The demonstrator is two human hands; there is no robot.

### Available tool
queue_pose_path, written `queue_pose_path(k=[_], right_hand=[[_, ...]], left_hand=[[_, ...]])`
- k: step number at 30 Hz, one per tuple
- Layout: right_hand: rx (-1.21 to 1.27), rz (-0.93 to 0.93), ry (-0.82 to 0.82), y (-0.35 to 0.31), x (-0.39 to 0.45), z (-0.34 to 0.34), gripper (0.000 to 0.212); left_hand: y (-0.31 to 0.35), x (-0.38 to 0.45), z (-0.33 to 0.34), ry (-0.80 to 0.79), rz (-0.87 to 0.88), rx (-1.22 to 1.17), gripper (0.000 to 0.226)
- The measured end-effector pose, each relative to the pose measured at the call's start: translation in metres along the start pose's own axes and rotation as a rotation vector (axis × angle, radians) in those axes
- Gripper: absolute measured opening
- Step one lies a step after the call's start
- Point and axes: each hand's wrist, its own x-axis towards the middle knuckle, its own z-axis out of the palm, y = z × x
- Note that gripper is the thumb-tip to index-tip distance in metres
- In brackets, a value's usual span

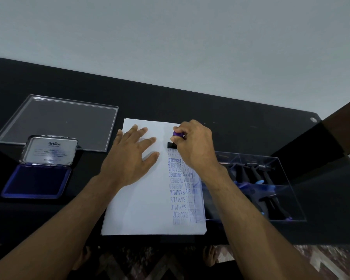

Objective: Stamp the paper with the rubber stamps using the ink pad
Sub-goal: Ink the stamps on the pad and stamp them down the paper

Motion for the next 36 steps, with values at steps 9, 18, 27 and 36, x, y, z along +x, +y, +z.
queue_pose_path(k=[9,18,27,36], right_hand=[[0.061,0.047,0.011,0.001,-0.004,-0.002,0.021],[0.375,0.173,0.302,0.011,-0.021,-0.021,0.019],[0.462,0.208,0.296,0.012,-0.028,-0.021,0.017],[0.555,0.228,0.418,0.021,-0.054,-0.046,0.017]], left_hand=[[-0.001,0.000,0.000,-0.010,-0.010,0.007,0.075],[0.001,-0.001,-0.002,-0.022,-0.012,0.000,0.077],[0.003,-0.002,-0.006,-0.035,-0.015,0.002,0.074],[0.029,-0.007,-0.016,-0.016,-0.022,0.060,0.072]])
